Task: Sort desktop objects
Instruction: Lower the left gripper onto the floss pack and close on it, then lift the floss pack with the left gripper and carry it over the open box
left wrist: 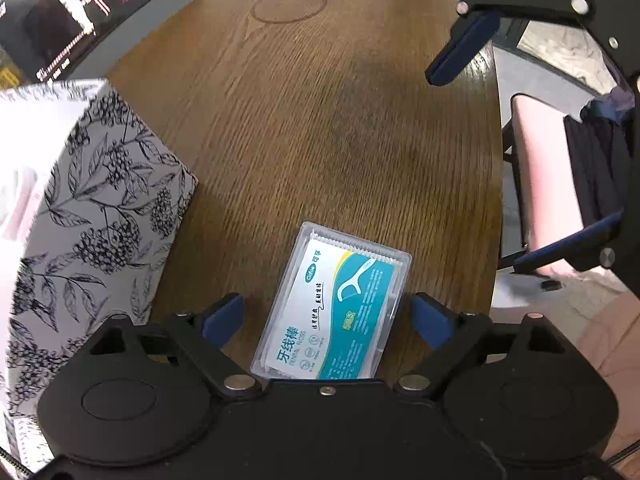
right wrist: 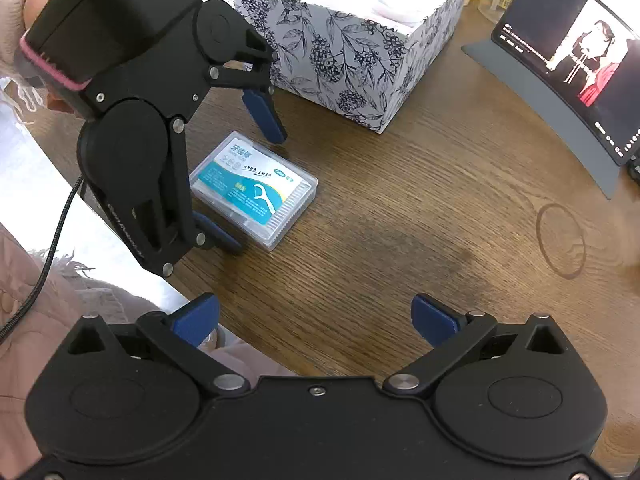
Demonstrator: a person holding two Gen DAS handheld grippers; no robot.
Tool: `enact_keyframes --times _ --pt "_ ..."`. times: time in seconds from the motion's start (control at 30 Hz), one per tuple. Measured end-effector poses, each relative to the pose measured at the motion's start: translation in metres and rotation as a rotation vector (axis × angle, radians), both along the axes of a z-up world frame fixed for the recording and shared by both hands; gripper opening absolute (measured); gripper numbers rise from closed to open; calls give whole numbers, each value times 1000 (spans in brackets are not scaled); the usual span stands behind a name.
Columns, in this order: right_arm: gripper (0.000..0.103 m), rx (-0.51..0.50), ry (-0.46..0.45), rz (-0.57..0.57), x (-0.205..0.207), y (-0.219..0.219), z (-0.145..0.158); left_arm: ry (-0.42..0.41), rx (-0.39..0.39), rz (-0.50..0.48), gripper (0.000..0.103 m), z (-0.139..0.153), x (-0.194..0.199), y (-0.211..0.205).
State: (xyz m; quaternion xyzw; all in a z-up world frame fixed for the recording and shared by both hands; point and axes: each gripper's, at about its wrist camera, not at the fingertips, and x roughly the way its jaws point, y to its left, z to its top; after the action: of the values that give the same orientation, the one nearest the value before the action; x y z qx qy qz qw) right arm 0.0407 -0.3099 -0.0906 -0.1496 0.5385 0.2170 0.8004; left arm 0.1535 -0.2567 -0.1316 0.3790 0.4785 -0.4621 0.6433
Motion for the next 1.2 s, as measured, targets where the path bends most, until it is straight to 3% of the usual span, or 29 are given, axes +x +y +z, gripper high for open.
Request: enact_keyframes --times 0.23,0.4,0.5,0.53,0.87,1.2 --pt "103 1 -10 3 -1 4 4 24 -3 -60 89 3 1 3" --pt "103 6 -24 11 -1 8 8 25 -4 -63 83 5 -1 3" --pt "103 7 -29 12 0 8 9 27 -6 -64 70 6 -1 2" --pt "103 8 -31 11 0 9 10 28 -6 -62 61 7 -1 1" --pt "103 10 -57 -24 -4 6 21 8 -12 -44 59 7 -8 -1" --pt "103 18 -88 -50 -5 13 38 -20 -84 11 59 59 -2 19"
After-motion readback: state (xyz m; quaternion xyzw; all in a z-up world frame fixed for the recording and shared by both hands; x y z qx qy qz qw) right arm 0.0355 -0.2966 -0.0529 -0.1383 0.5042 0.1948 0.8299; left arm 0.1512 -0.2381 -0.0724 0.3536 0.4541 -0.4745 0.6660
